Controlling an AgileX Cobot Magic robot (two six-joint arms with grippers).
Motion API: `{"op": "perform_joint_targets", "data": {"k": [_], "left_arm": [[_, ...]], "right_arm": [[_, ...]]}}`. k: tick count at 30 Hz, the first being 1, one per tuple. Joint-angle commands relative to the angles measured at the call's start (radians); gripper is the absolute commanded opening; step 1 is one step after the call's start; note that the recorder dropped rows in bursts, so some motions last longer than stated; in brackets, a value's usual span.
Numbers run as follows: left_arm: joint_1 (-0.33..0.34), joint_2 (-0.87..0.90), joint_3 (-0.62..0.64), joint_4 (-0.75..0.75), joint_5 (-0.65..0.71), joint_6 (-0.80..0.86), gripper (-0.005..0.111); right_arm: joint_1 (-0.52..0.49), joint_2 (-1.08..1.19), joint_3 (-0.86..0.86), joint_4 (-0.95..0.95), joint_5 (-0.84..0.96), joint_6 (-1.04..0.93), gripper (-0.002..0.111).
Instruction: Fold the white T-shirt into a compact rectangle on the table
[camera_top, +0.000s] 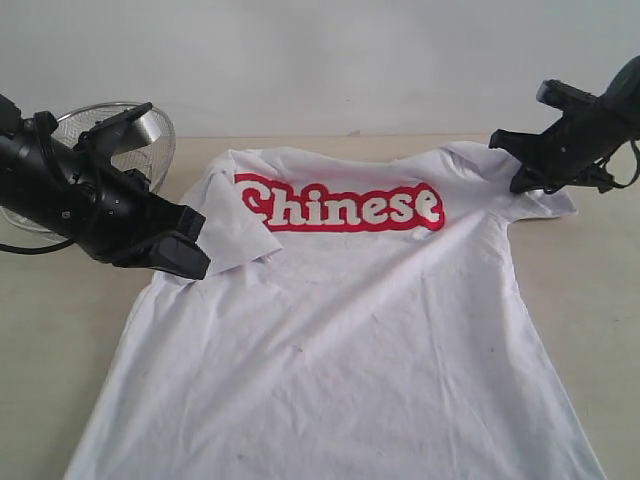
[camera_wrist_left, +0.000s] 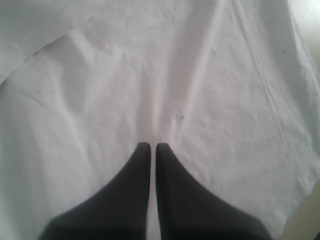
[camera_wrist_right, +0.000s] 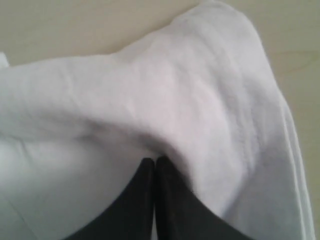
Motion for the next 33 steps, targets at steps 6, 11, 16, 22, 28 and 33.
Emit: {"op": "perform_joint_targets", "data": {"k": [6,11,16,22,28,33], "left_arm": [[-0.001,0.005,-0.006,0.006,0.002,0.006,0.005],[-0.001,0.005,-0.006,0.006,-0.019,0.006,0.005],[-0.001,0.005,-0.006,0.006,-0.008,0.02,0.005],[-0.001,0.005,-0.006,0.033,0.015,0.022,0.005],[-0.001,0.007,-0.006,0.029,0.0,0.02,0.005],[-0.001,0.046,-0.006,0.033,0.044,0.042,0.005]], "right_arm": [[-0.023,0.02,-0.017,-0.02,0.023,0.019,0.0],[-0.023,-0.052,-0.024,0.12,0.057,-0.093,0.0],[-0.013,-0.183,0.019,0.13,0.126,-0.144,0.0],[0.066,-0.408,0.357,0.247,0.112,-0.251,0.0],[0.249,-0.585,0.681,0.247,0.02,-0.251,0.0],[0.371,-0.64,0.824,0.224,-0.038,-0.239,0.0]]}}
